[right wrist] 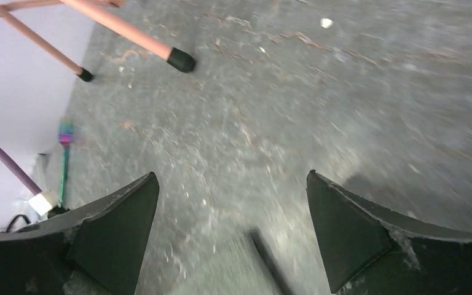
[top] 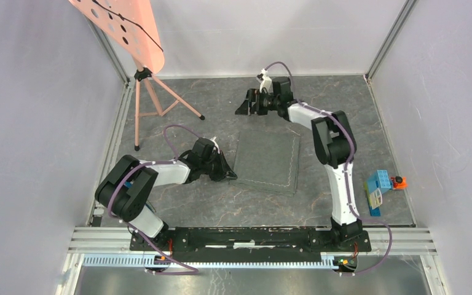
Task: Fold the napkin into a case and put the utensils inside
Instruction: Smooth out the square-folded napkin at the center of the board, then pick up the top corner of the square-folded napkin from the center of the board, then fold the top corner of the square-folded napkin at the center of the board.
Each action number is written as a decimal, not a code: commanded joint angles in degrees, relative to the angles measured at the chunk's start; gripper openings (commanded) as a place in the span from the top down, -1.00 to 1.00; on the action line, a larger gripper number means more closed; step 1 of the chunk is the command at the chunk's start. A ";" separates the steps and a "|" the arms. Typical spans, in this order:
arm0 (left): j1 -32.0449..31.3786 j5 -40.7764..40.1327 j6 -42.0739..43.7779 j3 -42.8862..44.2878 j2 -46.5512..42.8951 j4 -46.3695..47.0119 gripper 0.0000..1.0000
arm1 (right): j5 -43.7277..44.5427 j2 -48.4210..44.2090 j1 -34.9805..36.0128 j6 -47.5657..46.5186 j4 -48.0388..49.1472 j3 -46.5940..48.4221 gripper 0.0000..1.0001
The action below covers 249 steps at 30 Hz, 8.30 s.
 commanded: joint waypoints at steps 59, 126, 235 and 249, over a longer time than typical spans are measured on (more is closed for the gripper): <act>-4.57 -5.12 4.36 14.65 -0.08 -5.02 -0.33 | -1.61 -33.80 -5.46 4.84 22.59 -46.48 -0.60; -12.08 10.43 0.70 4.65 -2.87 4.08 -0.11 | 23.41 -72.92 -15.28 -3.78 -29.05 -69.09 0.31; -6.58 -7.49 -8.62 -13.61 -32.19 -9.19 -0.22 | 6.49 -14.10 6.14 10.72 1.99 -23.02 0.99; -6.56 -4.23 -6.27 -7.37 -25.35 -6.55 -0.12 | 6.14 -14.22 6.40 9.52 0.23 -21.87 0.66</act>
